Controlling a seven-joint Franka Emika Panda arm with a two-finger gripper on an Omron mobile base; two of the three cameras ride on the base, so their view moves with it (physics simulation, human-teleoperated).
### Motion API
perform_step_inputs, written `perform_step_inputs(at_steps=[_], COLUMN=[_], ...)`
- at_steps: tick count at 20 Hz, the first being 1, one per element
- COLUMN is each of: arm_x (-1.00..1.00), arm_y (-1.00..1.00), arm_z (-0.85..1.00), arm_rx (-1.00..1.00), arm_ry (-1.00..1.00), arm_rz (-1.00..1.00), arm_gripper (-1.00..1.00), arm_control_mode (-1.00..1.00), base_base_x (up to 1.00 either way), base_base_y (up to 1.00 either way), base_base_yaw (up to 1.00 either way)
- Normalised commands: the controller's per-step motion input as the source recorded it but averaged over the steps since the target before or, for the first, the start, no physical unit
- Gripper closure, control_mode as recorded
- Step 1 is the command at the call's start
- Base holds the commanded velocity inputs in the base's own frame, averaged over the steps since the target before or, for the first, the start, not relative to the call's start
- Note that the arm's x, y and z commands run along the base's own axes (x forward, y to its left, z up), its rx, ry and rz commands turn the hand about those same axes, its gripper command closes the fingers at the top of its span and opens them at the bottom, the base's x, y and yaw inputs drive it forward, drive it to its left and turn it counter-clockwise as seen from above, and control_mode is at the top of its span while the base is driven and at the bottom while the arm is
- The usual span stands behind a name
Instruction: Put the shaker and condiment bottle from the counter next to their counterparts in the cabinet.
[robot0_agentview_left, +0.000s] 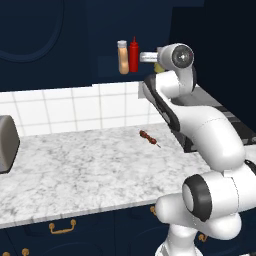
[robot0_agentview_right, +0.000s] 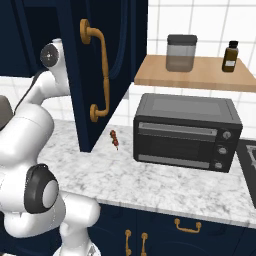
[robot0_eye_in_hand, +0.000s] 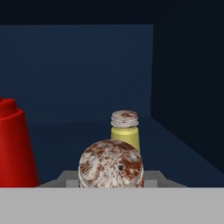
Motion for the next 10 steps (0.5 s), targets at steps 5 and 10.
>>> perform_step_inputs(at_steps=[5, 10], arm_x=[0.14, 0.21], arm_y=[0.00, 0.00], arm_z=[-0.03, -0.02], arm_rx=[0.00, 0.00], arm_ry=[0.00, 0.00], arm_rz=[0.00, 0.00], arm_gripper=[1.00, 1.00], arm_control_mode=[-1.00, -1.00], base_base_x=[0.00, 0.00], base_base_y=[0.00, 0.00], base_base_yaw=[0.00, 0.00])
